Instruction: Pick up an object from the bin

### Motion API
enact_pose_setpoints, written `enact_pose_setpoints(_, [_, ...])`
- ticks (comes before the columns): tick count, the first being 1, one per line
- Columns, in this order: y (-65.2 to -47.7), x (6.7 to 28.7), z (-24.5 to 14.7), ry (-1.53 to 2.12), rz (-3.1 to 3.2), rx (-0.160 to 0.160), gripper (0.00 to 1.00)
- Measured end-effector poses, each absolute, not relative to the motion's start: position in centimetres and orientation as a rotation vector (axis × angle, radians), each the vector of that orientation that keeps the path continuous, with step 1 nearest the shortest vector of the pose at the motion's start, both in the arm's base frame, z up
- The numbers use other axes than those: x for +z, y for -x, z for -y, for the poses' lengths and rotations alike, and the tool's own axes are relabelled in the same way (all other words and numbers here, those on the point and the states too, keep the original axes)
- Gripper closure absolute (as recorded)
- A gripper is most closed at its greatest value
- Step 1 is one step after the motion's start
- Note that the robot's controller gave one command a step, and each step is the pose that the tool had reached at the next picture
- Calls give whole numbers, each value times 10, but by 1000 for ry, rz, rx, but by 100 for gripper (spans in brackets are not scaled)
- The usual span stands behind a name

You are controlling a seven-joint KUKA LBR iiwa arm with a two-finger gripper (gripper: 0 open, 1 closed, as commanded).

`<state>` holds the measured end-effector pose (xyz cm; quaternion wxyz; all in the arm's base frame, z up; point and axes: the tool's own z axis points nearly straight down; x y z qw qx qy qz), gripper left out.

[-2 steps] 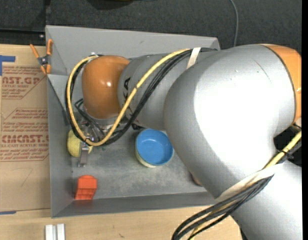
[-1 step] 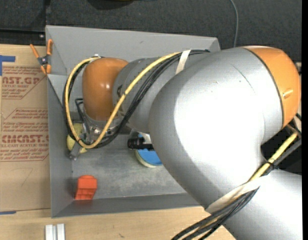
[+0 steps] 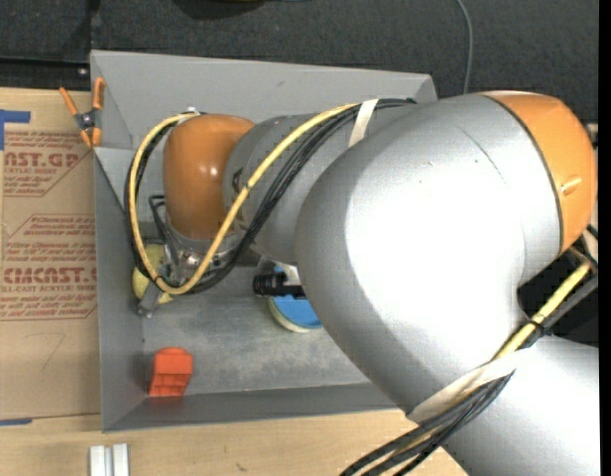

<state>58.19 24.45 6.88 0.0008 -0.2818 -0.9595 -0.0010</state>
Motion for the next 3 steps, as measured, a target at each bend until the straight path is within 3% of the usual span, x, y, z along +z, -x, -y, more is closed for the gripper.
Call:
enact_pose_setpoints(1, [-581,72,-244,884,3010,1,100])
enact_pose_setpoints(3, [-580,114,-244,882,3007,3,100])
